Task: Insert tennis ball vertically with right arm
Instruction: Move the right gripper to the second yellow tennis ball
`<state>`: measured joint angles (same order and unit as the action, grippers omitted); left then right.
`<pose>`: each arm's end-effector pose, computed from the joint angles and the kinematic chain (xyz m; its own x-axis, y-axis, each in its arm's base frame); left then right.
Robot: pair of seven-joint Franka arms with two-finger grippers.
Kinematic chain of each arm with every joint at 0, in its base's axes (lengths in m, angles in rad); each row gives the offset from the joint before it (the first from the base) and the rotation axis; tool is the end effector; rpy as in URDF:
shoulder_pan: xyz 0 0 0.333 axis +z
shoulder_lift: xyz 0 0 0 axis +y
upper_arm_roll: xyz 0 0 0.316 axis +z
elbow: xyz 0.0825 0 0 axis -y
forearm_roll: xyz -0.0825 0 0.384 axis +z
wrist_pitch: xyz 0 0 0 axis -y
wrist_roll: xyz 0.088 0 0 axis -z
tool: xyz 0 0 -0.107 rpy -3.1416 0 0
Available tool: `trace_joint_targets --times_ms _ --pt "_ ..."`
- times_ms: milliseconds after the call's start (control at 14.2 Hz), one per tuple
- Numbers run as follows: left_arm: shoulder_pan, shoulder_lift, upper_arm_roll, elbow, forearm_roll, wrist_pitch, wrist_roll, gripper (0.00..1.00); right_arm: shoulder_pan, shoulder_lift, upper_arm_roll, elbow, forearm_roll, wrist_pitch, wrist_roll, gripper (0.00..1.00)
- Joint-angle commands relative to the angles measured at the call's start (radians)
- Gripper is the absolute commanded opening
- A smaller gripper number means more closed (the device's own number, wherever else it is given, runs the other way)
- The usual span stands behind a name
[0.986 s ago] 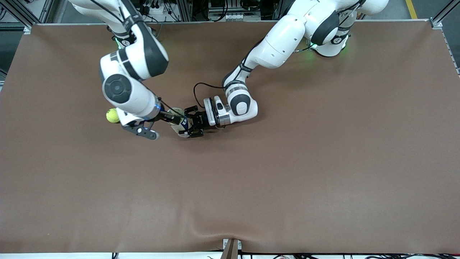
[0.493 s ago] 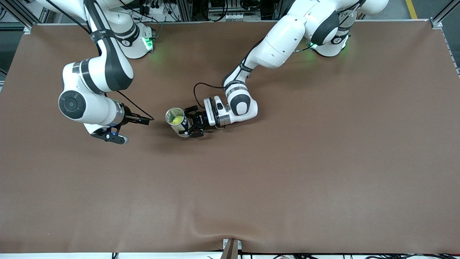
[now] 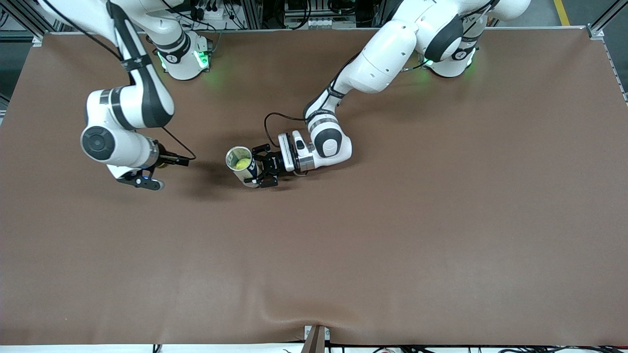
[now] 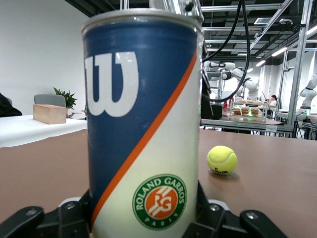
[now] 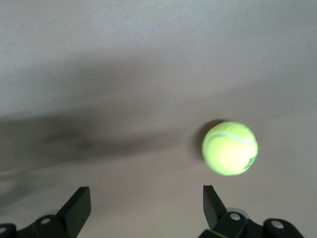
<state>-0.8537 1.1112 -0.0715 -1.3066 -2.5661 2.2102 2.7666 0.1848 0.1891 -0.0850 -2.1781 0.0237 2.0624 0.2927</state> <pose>0.4460 -0.5992 0.0863 0.0553 0.0415 0.9976 -0.9712 -0.2298 0.0634 0.5171 0.0530 0.2829 0.9346 -0.2103 -0.2868 -0.1936 -0.9773 0.0858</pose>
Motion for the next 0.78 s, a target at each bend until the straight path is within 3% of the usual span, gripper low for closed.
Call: trace_joint_targets --times_ms 0,352,705 --pt "-0.001 0.027 -0.007 0.007 -0.123 -0.012 0.196 0.73 -0.074 0.009 0.016 -0.02 -0.015 0.033 -0.104 1.0" --pt "-0.001 0.027 -0.007 0.007 -0.123 -0.012 0.196 0.73 -0.185 0.105 0.017 -0.022 -0.013 0.096 -0.291 1.0" --pt "-0.001 0.027 -0.007 0.007 -0.121 -0.012 0.196 0.73 -0.202 0.138 0.019 -0.043 -0.004 0.084 -0.326 1.0"
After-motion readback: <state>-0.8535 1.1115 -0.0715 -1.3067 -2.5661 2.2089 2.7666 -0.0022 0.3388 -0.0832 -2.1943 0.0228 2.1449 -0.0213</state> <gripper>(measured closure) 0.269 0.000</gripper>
